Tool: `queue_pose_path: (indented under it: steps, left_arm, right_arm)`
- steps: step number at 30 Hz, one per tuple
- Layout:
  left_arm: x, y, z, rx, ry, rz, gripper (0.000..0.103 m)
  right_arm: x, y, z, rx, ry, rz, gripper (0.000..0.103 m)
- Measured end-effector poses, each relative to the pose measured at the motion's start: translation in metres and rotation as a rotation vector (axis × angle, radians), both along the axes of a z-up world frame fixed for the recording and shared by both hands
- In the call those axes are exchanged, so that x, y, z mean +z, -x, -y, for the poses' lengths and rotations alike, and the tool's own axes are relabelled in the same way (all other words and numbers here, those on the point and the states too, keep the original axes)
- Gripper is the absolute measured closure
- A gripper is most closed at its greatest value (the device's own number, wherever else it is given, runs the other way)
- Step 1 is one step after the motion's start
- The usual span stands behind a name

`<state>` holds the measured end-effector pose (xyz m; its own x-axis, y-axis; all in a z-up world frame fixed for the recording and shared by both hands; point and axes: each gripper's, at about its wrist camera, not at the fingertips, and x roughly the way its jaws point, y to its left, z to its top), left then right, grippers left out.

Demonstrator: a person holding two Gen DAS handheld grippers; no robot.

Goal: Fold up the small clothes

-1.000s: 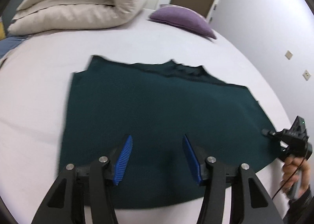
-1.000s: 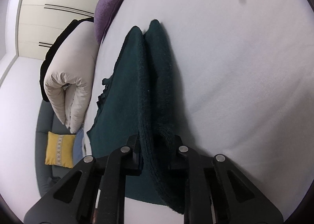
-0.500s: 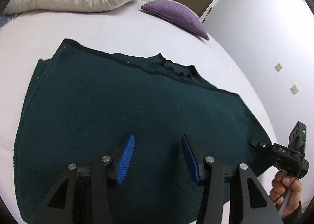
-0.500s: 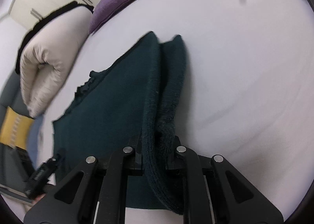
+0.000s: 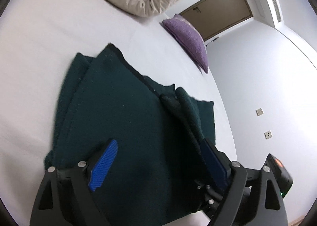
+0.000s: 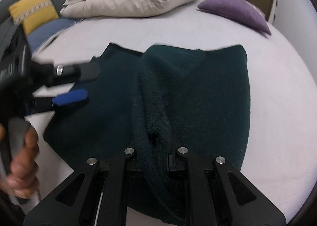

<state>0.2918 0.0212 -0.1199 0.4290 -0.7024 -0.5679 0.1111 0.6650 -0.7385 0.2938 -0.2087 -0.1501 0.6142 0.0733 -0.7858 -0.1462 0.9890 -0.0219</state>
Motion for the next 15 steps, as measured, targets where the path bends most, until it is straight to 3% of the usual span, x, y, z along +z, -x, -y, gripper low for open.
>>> queue_pose_path:
  steps: [8, 11, 15]
  left_arm:
    - [0.0, -0.034, 0.048, -0.112, -0.036, -0.065, 0.017]
    - [-0.005, -0.042, 0.064, -0.151, -0.092, -0.093, 0.035]
    - [-0.011, -0.041, 0.081, -0.172, -0.158, -0.098, 0.07]
  right_arm:
    - [-0.009, 0.013, -0.015, 0.048, 0.116, 0.064, 0.091]
    - [-0.011, 0.02, -0.015, 0.076, 0.126, 0.084, 0.088]
    - [-0.016, 0.027, -0.012, 0.111, 0.111, 0.084, 0.083]
